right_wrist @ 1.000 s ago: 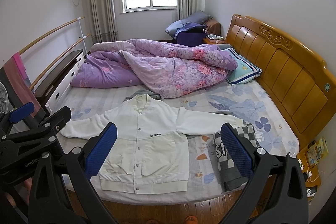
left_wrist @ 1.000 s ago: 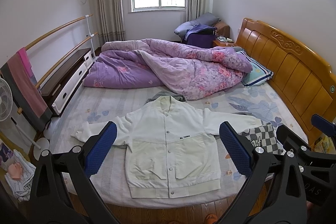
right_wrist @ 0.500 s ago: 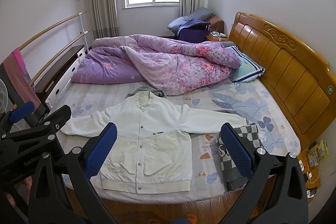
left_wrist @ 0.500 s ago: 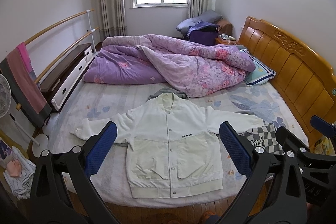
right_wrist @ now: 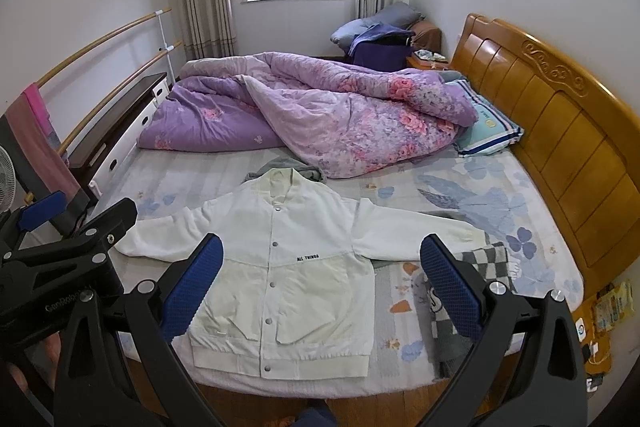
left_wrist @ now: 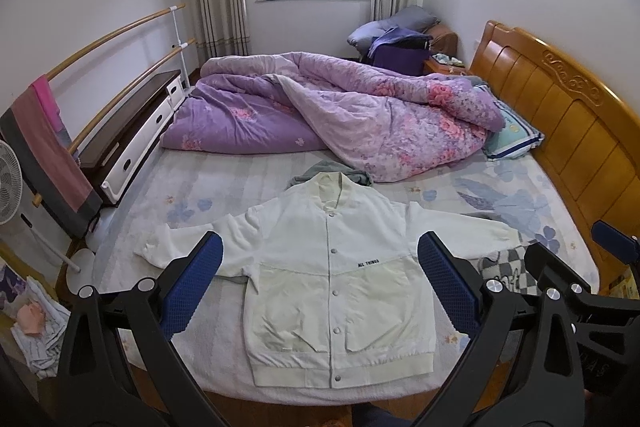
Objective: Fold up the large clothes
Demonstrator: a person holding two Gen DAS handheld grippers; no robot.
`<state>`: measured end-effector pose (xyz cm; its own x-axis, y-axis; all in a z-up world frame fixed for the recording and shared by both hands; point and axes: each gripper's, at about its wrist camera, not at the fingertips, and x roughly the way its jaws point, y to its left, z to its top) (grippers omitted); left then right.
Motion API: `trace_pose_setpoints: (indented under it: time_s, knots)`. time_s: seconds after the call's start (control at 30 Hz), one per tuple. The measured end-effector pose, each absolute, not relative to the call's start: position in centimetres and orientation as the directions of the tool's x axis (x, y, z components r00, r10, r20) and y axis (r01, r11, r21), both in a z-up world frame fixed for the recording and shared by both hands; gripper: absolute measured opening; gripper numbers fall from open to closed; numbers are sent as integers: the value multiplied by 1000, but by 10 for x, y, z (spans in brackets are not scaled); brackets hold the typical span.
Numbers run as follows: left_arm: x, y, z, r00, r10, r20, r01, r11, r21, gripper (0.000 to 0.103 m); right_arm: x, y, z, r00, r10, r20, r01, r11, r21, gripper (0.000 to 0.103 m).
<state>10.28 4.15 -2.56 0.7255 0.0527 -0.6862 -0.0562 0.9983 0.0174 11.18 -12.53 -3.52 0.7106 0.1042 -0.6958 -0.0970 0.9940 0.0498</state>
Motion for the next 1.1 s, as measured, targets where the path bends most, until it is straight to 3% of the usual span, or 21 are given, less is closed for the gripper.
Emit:
trace_pose_setpoints:
  time_s: [0.5, 0.87, 1.0, 1.03, 1.1]
  knots:
    - [228, 72, -72, 594, 147, -791, -144, 987, 76, 98, 243, -95, -85, 583, 249, -774, -237, 963, 131, 95]
    - [259, 200, -172, 438, 57, -897, -290, 953, -81, 98, 303, -4, -164, 408, 308, -859, -368, 917, 154, 95]
    - [266, 272, -225, 403, -46, -914, -309, 933, -184, 98, 320, 45, -204, 353, 307, -884, -371, 913, 169, 95]
    - [269, 293, -240, 395, -40, -918, -326, 928, -181, 98, 325, 57, -217, 325, 314, -892, -356, 914, 192, 92]
    - [272, 334, -268, 385, -18, -923, -362, 917, -169, 98, 335, 77, -239, 283, 312, -907, -321, 922, 217, 75]
